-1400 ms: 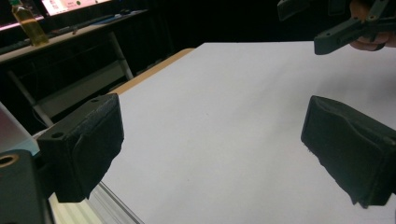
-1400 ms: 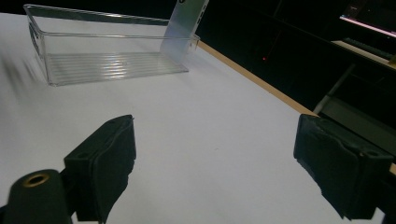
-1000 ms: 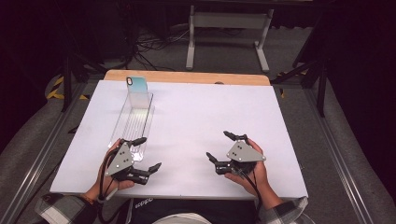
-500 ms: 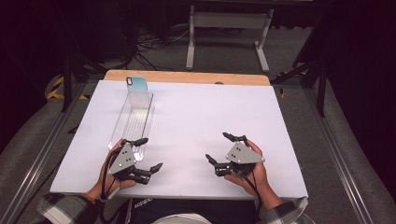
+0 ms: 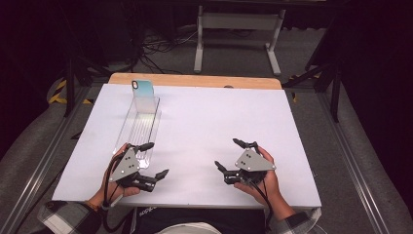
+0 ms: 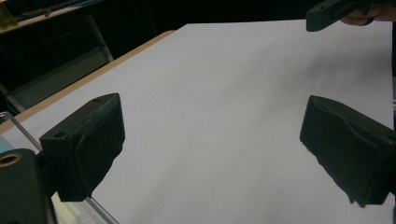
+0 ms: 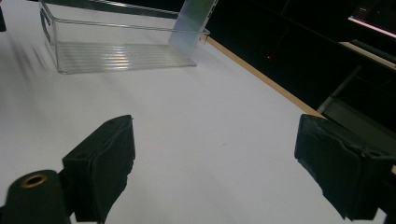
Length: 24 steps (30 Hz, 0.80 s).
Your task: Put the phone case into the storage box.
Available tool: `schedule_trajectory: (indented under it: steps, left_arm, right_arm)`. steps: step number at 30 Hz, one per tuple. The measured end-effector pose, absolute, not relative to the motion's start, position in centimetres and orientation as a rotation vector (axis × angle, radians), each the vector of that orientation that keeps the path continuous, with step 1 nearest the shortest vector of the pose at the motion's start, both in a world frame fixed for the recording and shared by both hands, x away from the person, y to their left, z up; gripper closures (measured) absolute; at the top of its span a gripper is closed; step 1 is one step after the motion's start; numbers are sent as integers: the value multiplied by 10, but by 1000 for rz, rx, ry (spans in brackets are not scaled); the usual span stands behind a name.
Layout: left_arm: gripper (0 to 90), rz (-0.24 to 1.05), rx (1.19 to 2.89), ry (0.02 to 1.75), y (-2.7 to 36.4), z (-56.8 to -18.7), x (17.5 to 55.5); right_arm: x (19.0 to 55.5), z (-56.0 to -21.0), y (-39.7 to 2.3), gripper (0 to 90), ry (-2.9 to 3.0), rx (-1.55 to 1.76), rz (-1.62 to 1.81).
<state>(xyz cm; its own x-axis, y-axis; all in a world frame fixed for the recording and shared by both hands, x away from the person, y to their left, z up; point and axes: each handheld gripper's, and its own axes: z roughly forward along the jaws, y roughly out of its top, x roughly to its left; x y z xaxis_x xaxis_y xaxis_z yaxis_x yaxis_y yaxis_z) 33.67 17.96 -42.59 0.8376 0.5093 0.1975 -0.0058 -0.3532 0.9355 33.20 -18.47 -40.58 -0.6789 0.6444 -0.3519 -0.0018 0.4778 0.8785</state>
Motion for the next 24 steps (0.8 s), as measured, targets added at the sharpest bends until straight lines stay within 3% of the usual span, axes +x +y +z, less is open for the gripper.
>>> schedule_trajectory:
  steps: [24]
  left_arm:
    - [74,561,1873,371,179,-426,337]
  right_arm:
    - [333,-407,-184,130,2050,533,1219]
